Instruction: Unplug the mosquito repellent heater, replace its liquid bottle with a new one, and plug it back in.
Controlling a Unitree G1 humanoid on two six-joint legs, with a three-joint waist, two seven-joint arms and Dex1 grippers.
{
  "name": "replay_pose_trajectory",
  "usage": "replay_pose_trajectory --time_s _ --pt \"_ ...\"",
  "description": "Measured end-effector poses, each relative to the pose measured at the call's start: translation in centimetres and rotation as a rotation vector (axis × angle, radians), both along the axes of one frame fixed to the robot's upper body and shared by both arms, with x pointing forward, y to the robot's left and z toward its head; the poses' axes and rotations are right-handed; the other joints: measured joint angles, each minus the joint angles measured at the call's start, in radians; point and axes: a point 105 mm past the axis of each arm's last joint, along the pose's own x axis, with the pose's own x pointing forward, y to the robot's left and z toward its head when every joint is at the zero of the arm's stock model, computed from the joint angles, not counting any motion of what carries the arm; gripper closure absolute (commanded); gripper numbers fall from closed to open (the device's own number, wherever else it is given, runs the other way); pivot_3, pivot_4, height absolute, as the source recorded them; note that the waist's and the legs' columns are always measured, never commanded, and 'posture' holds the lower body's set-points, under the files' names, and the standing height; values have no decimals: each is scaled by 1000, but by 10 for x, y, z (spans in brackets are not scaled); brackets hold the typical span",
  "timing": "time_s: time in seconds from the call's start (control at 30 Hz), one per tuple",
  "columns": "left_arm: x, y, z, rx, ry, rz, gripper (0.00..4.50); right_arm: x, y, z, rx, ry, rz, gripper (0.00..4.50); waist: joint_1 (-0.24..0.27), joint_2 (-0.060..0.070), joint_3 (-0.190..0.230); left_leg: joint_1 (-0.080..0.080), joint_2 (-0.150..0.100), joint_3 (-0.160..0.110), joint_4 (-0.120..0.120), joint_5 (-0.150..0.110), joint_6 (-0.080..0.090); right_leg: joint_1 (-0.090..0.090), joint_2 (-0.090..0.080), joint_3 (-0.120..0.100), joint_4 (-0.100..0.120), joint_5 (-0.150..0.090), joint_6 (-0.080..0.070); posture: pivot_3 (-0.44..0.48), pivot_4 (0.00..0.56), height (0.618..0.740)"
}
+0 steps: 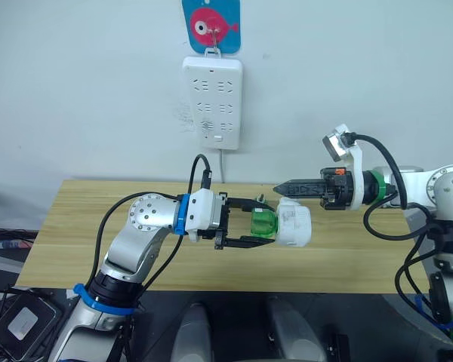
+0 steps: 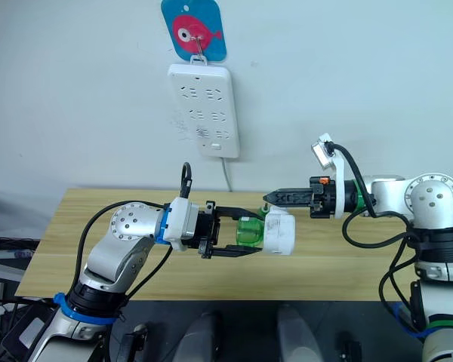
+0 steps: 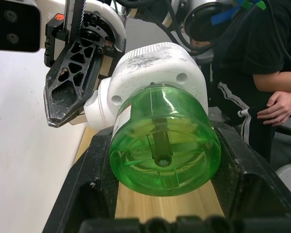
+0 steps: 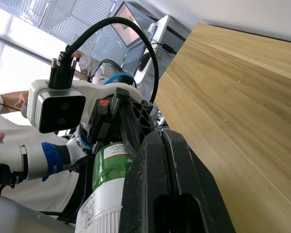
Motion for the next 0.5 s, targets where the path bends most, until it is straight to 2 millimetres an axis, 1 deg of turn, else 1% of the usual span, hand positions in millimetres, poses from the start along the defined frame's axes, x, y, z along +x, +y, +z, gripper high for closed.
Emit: replay_pose_trajectory --time_s 0.27,0.37,0.43,0.5 --pt "0 0 0 1 -1 2 2240 2 -1 -2 -4 -4 -10 4500 0 0 0 0 0 0 0 0 0 0 0 0 0 0 0 -134 231 725" --pt "3 -1 0 -3 -9 24 2240 4 -1 2 16 -28 -29 4500 0 0 0 0 0 0 0 0 0 0 0 0 0 0 0 -137 232 725" --pt "6 -2 3 -28 -28 55 2240 9 -5 10 46 -67 -64 4500 1 0 0 0 0 0 0 0 0 0 0 0 0 0 0 -146 232 725" --pt "11 -2 7 -64 -42 96 2240 13 -10 19 66 -107 -109 4150 1 0 0 0 0 0 0 0 0 0 0 0 0 0 0 -157 235 725"
